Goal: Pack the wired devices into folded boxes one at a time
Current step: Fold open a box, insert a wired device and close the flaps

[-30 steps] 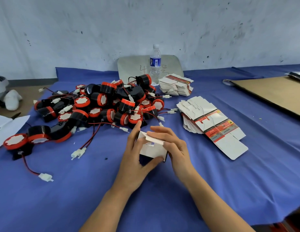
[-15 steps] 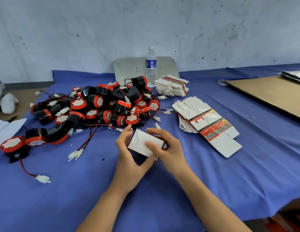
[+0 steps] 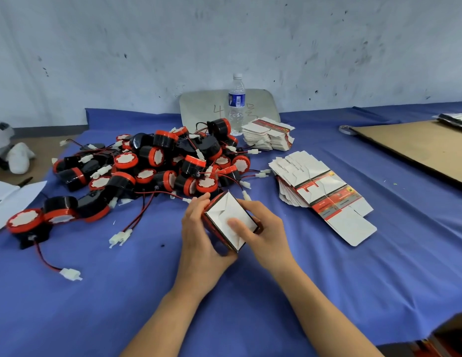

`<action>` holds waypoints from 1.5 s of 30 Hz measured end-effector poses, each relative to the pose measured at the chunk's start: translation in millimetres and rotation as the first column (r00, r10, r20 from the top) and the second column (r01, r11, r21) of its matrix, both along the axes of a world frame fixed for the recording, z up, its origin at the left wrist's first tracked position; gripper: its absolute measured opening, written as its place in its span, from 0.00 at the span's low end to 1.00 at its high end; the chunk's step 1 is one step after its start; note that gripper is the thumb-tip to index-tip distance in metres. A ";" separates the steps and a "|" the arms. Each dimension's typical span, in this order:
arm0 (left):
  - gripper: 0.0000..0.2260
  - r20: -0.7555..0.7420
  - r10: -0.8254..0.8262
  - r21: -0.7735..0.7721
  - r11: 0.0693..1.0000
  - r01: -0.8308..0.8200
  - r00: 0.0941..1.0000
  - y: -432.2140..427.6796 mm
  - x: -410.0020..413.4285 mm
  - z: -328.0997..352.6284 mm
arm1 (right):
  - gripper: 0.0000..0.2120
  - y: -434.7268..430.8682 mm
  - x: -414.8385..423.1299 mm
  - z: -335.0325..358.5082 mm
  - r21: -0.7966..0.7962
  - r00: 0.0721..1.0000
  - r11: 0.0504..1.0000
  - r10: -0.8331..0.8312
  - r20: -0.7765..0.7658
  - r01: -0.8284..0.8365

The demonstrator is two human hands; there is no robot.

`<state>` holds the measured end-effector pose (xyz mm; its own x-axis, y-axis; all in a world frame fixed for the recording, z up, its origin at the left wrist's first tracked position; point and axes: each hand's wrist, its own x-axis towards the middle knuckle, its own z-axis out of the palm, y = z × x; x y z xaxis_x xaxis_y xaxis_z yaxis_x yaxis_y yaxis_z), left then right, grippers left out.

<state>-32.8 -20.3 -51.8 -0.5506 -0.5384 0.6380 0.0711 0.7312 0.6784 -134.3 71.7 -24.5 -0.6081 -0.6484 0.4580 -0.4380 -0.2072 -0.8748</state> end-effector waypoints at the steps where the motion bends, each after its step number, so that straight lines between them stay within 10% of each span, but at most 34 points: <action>1: 0.51 0.002 0.003 -0.017 1.000 -0.003 1.000 -0.1 -0.3 0.2 | 0.16 -0.7 0.3 -0.5 0.001 0.999 1.000 -0.030 -0.042 0.030; 27: 0.43 -0.029 -0.013 -0.096 0.995 0.010 0.999 -1.1 -3.4 3.2 | 0.20 -5.4 -1.3 -9.7 -0.076 0.943 0.980 -0.197 -0.269 0.183; 37: 0.53 0.103 0.018 0.107 0.994 -0.029 0.995 -3.3 2.4 9.4 | 0.22 3.5 -4.4 -1.2 -0.063 0.994 0.998 -0.003 0.107 0.010; 40: 0.47 0.360 0.406 -0.140 0.914 -0.381 0.840 -24.6 9.8 4.7 | 0.31 2.8 -5.0 -4.6 -0.040 0.950 0.967 -0.253 -0.184 0.250; 45: 0.32 0.646 0.567 0.018 0.659 -0.752 0.511 -59.3 35.7 3.7 | 0.30 -1.1 -11.9 -16.3 0.016 0.567 0.878 -0.295 -0.769 0.479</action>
<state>2.9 -79.6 -48.0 -0.1418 -0.9824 0.1216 -0.7956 0.1861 0.5765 -146.2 70.6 -40.8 -0.3484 -0.5627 0.7496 -0.9339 0.2774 -0.2257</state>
